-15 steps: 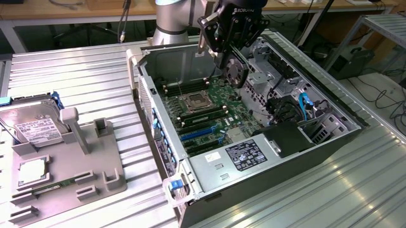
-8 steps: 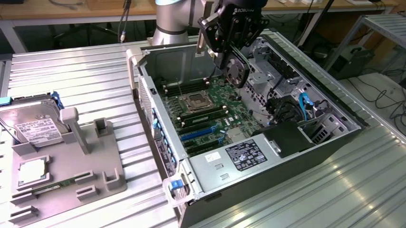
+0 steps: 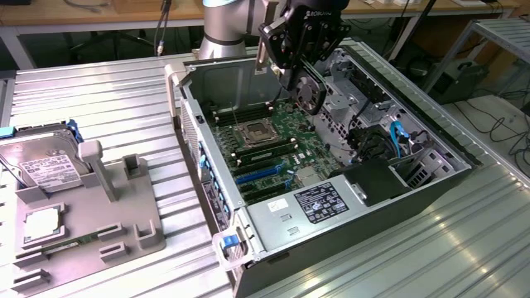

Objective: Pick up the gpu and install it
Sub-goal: 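Insert the gpu into the slot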

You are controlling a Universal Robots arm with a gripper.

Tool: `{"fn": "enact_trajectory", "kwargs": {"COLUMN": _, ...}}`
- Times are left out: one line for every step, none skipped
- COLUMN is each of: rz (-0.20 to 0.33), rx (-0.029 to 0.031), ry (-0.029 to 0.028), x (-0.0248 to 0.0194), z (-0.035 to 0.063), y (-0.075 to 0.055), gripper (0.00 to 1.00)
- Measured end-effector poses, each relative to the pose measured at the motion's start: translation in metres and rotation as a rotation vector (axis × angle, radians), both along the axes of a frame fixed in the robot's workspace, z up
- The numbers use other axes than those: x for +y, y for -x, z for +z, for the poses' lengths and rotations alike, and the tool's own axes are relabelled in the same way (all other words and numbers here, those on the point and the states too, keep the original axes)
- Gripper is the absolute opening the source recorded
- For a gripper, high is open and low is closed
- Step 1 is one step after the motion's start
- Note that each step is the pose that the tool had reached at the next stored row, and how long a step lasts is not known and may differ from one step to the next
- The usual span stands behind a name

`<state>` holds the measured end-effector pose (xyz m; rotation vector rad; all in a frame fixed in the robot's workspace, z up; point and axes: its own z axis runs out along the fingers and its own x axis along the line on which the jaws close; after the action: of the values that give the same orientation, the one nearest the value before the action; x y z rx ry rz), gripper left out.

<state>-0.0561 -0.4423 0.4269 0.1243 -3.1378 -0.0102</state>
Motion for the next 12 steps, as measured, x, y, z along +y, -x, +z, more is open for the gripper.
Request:
{"fn": "enact_trajectory", "kwargs": {"rz": 0.002, "rx": 0.0, "ry": 0.0, "x": 0.0, "z": 0.0, "y": 0.0, "gripper": 0.28}}
{"fn": "enact_trajectory", "kwargs": {"rz": 0.005, "rx": 0.0, "ry": 0.0, "x": 0.0, "z": 0.0, "y": 0.0, "gripper": 0.28}}
{"fn": "enact_trajectory", "kwargs": {"rz": 0.007, "rx": -0.0001, "ry": -0.0001, "x": 0.0, "z": 0.0, "y": 0.0, "gripper": 0.28}}
{"fn": "enact_trajectory", "kwargs": {"rz": 0.009, "rx": 0.0, "ry": 0.0, "x": 0.0, "z": 0.0, "y": 0.0, "gripper": 0.28}}
{"fn": "enact_trajectory", "kwargs": {"rz": 0.012, "rx": 0.0, "ry": 0.0, "x": 0.0, "z": 0.0, "y": 0.0, "gripper": 0.28}}
{"fn": "enact_trajectory", "kwargs": {"rz": 0.014, "rx": 0.0, "ry": 0.0001, "x": 0.0, "z": 0.0, "y": 0.0, "gripper": 0.28}}
{"fn": "enact_trajectory", "kwargs": {"rz": 0.018, "rx": 0.0, "ry": 0.0, "x": 0.0, "z": 0.0, "y": 0.0, "gripper": 0.28}}
{"fn": "enact_trajectory", "kwargs": {"rz": 0.022, "rx": 0.0, "ry": 0.0, "x": 0.0, "z": 0.0, "y": 0.0, "gripper": 0.28}}
{"fn": "enact_trajectory", "kwargs": {"rz": 0.025, "rx": 0.0, "ry": -0.0001, "x": 0.0, "z": 0.0, "y": 0.0, "gripper": 0.28}}
{"fn": "enact_trajectory", "kwargs": {"rz": 0.027, "rx": 0.0, "ry": 0.0, "x": 0.0, "z": 0.0, "y": 0.0, "gripper": 0.28}}
{"fn": "enact_trajectory", "kwargs": {"rz": 0.03, "rx": 0.0, "ry": 0.0, "x": 0.0, "z": 0.0, "y": 0.0, "gripper": 0.28}}
{"fn": "enact_trajectory", "kwargs": {"rz": 0.033, "rx": 0.0, "ry": -0.0001, "x": 0.0, "z": 0.0, "y": 0.0, "gripper": 0.28}}
